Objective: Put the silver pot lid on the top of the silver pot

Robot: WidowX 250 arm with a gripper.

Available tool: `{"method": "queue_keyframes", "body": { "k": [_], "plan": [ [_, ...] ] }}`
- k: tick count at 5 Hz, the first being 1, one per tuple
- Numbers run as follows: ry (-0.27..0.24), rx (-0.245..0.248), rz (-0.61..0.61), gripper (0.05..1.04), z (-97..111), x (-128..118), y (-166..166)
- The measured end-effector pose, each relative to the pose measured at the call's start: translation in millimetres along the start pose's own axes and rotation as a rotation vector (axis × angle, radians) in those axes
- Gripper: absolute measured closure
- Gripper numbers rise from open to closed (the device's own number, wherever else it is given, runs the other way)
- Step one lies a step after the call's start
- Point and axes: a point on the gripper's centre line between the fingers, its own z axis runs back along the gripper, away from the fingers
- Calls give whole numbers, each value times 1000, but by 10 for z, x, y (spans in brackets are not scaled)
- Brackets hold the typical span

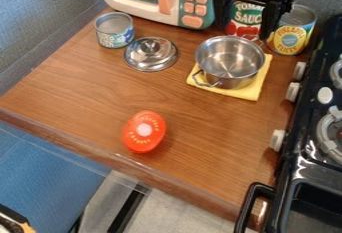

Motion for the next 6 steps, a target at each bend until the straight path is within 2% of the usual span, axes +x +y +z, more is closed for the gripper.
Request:
{"method": "queue_keyframes", "body": {
  "k": [1,3,5,6],
  "plan": [
    [44,2,1,83,-159,-22,4],
    [61,58,113,83,-208,96,692],
    [45,197,198,83,-253,48,1437],
    [38,214,203,82,-388,-36,1606]
  ]
}}
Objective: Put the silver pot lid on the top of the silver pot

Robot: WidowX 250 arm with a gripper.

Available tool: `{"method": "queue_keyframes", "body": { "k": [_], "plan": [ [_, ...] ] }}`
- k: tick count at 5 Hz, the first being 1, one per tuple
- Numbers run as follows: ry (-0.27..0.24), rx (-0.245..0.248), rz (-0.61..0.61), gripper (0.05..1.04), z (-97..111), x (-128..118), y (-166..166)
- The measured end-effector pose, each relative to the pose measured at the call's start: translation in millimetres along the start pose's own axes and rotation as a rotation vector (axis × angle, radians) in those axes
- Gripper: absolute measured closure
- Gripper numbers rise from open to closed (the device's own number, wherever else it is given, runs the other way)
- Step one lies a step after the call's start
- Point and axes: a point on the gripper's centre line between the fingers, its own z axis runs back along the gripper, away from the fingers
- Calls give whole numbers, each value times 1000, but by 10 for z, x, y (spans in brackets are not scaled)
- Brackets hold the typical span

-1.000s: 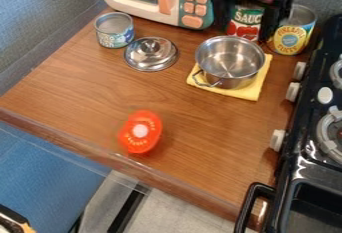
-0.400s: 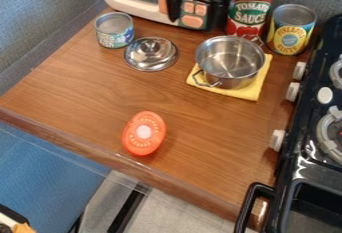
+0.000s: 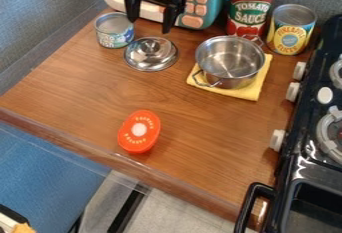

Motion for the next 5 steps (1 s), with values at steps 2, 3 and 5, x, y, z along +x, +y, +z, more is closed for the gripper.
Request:
{"method": "queue_keyframes", "body": {
  "k": [2,3,5],
  "plan": [
    [42,-48,46,83,-339,-6,-54],
    [68,-50,76,83,-457,-31,-33],
    [53,-59,82,421,-465,19,-46]
  ]
}}
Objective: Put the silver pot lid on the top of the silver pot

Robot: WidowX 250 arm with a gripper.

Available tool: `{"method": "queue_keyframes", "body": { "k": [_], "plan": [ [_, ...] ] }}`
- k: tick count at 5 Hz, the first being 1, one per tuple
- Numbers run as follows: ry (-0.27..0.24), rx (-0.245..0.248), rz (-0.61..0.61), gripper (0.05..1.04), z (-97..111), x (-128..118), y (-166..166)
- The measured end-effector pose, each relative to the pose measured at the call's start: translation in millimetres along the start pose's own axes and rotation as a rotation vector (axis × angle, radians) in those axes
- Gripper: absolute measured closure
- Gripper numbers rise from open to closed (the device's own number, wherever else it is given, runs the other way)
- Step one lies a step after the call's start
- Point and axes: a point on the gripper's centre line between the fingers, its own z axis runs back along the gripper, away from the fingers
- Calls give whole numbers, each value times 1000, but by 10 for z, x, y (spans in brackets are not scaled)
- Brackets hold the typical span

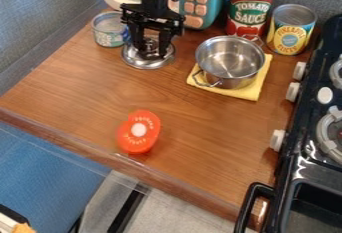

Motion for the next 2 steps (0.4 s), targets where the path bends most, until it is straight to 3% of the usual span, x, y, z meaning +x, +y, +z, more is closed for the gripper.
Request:
{"method": "queue_keyframes", "body": {
  "k": [1,2],
  "plan": [
    [-7,-12,4,692,-6,11,44],
    [-10,-27,7,799,-1,13,40]
  ]
}}
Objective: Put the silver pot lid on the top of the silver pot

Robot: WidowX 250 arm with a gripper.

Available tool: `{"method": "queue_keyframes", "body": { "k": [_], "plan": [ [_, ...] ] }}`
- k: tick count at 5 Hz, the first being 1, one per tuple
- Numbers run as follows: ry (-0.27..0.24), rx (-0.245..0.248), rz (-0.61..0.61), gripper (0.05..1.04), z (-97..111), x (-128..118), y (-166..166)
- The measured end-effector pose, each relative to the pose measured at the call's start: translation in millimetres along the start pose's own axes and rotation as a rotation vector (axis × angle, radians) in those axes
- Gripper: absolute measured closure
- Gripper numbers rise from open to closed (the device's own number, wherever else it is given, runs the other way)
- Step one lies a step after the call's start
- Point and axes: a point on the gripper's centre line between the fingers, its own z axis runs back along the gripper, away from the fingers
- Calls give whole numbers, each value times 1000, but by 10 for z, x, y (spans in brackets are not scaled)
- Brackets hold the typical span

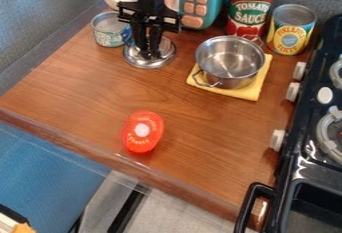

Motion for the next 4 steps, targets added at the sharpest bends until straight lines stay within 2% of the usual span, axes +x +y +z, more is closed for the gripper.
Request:
{"method": "queue_keyframes", "body": {
  "k": [2,3,4],
  "plan": [
    [-3,-40,-18,800,20,5,-56],
    [-69,-69,-33,800,361,82,-255],
    [-124,-106,-82,800,648,146,-591]
  ]
}}
